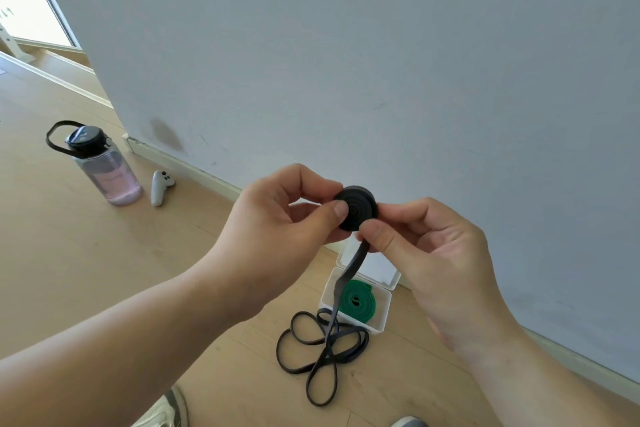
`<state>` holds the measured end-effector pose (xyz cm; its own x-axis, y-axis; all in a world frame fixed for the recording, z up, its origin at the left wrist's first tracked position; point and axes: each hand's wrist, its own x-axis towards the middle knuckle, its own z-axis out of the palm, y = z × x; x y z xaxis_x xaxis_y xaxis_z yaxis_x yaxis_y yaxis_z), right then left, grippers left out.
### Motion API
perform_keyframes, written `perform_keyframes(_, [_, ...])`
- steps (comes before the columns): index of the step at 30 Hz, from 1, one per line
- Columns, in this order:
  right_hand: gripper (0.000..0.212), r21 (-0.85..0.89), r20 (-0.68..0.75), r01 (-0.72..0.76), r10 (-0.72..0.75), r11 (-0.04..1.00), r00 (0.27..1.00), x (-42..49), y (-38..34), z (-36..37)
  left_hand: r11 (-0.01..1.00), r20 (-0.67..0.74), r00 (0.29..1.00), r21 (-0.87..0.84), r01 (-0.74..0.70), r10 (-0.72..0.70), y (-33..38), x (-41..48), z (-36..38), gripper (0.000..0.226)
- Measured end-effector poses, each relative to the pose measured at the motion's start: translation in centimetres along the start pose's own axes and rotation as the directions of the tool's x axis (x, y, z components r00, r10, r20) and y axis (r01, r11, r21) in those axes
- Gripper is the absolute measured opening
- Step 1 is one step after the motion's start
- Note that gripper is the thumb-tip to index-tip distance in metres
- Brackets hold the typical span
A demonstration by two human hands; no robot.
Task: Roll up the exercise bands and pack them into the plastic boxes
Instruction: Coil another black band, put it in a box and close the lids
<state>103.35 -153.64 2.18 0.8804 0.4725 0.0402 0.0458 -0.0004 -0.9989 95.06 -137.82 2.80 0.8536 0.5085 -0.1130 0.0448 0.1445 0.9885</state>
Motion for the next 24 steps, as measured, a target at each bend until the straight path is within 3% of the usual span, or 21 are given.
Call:
perform_keyframes(3, [0.025,0.034,-0.06,-0.008,0.01,0.999,0.998,0.4,0.1,-0.2,1.0,0.032,0.999,0.0,0.0,0.0,-0.1,-0.1,0.4,0.01])
perform_keyframes(9, [0.023,0.058,-0.044,0.04,-0.038,0.998,0.998,0.4,-0.1,-0.2,0.999,0.039,0.999,-0.038,-0.017,0.018,-0.3,-0.2,0.5,0.011])
perform_keyframes(12, [0.026,-0.101,-0.03,0.111,-0.114,0.989,0.993,0.5,0.2,-0.9,0.988,0.066,0.998,0.153,-0.018,0.008,-0.3,-0.2,0.4,0.011])
perform_keyframes(15, [0.027,-0.338,0.081,0.262,-0.25,0.904,0.965,0.5,0.4,-1.3,0.882,0.142,0.983,0.442,-0.166,0.114,-0.1,-0.4,0.0,0.022])
perform_keyframes(19, [0.03,-0.448,0.222,0.423,-0.36,0.787,0.906,0.3,0.8,-1.1,0.834,0.239,0.956,0.482,-0.27,0.172,0.0,-0.7,0.1,0.018])
perform_keyframes(21, [0.032,-0.442,0.192,0.377,-0.324,0.814,0.926,0.3,0.7,-1.0,0.854,0.212,0.965,0.464,-0.237,0.153,0.0,-0.5,0.0,0.021])
perform_keyframes(24, [0.025,-0.308,0.048,0.186,-0.18,0.933,0.982,0.3,0.5,-0.8,0.899,0.17,0.977,0.398,-0.186,0.127,0.2,-0.2,-0.1,0.03])
